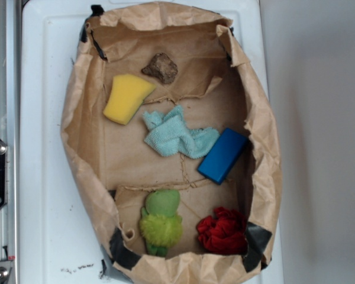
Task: Grab the green animal.
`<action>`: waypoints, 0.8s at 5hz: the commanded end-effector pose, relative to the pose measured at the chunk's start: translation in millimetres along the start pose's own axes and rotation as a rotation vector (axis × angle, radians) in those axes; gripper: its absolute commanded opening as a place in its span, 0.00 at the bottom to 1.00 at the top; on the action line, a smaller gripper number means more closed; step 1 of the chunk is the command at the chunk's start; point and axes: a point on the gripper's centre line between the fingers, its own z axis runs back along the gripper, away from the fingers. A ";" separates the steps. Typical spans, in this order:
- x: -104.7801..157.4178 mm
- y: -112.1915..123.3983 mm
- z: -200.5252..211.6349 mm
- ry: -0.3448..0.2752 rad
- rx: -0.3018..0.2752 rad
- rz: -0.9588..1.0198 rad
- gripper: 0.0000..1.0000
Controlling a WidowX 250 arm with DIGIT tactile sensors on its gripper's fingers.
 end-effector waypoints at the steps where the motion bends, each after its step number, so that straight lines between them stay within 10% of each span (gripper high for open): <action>1: 0.0 0.0 0.0 0.000 0.000 0.000 1.00; 4: 114.2 19.1 -40.4 0.011 0.004 -0.219 1.00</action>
